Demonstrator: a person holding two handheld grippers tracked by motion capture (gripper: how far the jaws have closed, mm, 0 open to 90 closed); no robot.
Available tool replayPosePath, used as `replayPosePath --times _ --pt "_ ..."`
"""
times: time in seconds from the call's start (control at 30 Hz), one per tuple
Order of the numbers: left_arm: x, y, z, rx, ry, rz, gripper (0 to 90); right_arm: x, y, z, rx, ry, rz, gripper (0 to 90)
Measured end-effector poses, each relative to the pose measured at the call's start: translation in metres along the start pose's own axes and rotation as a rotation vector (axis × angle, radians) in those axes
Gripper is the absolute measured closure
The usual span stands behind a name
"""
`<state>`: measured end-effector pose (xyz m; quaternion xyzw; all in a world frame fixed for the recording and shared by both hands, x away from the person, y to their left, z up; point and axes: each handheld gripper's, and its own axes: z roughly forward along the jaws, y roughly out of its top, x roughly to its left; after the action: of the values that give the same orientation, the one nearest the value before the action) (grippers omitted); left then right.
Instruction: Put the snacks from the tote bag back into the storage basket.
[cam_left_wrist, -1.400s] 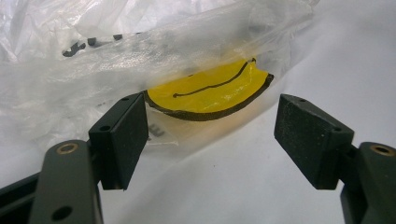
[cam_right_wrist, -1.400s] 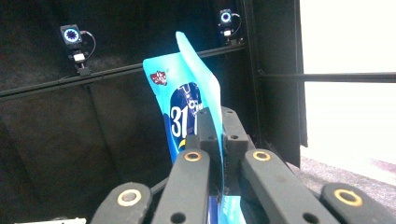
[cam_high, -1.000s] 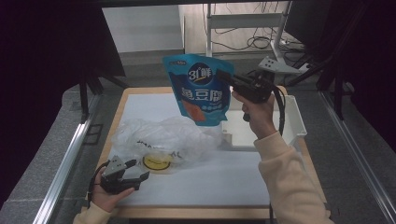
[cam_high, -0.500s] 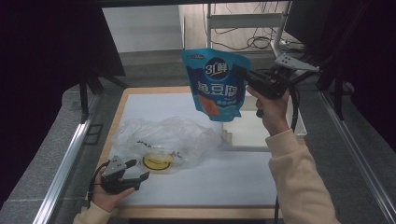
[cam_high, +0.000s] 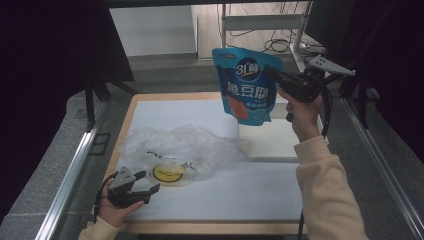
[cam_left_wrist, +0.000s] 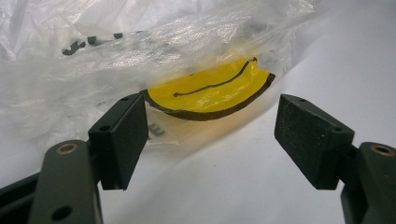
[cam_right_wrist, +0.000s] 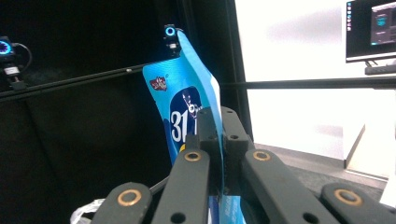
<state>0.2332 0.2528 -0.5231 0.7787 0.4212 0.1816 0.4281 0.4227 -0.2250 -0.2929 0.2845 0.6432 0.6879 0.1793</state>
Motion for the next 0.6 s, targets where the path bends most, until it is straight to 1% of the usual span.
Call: replayPosePath --times 0.07,0.1,0.13,0.2,0.23,0.33,0.37,0.43,0.6 --pt "0.0 0.0 0.0 0.0 -0.001 -0.002 25.9 -0.005 -0.001 -0.002 -0.001 -0.009 0.007 89.3" --pt "0.0 0.0 0.0 0.0 -0.001 -0.002 25.9 -0.005 -0.001 -0.002 -0.001 -0.009 0.007 89.3" --pt "0.0 0.0 0.0 0.0 -0.004 -0.005 25.9 -0.009 -0.001 -0.005 -0.004 -0.021 0.012 89.3" --pt "0.0 0.0 0.0 0.0 -0.009 -0.008 25.9 -0.014 -0.002 -0.007 -0.009 -0.029 0.016 89.3" --pt "0.0 0.0 0.0 0.0 -0.009 -0.008 25.9 -0.014 -0.002 -0.007 -0.009 -0.029 0.016 89.3" --pt "0.0 0.0 0.001 0.0 -0.009 -0.008 25.9 -0.02 -0.004 -0.01 -0.007 -0.053 0.015 89.3" --pt "0.0 0.0 0.001 0.0 -0.009 -0.008 25.9 -0.02 -0.004 -0.01 -0.007 -0.053 0.015 89.3" --pt "0.001 0.0 0.0 0.0 -0.009 -0.01 25.9 -0.026 -0.006 -0.013 -0.009 -0.068 0.029 89.3" --pt "0.001 0.0 0.001 0.001 -0.009 -0.01 25.9 -0.033 -0.009 -0.018 -0.008 -0.086 0.038 89.3"
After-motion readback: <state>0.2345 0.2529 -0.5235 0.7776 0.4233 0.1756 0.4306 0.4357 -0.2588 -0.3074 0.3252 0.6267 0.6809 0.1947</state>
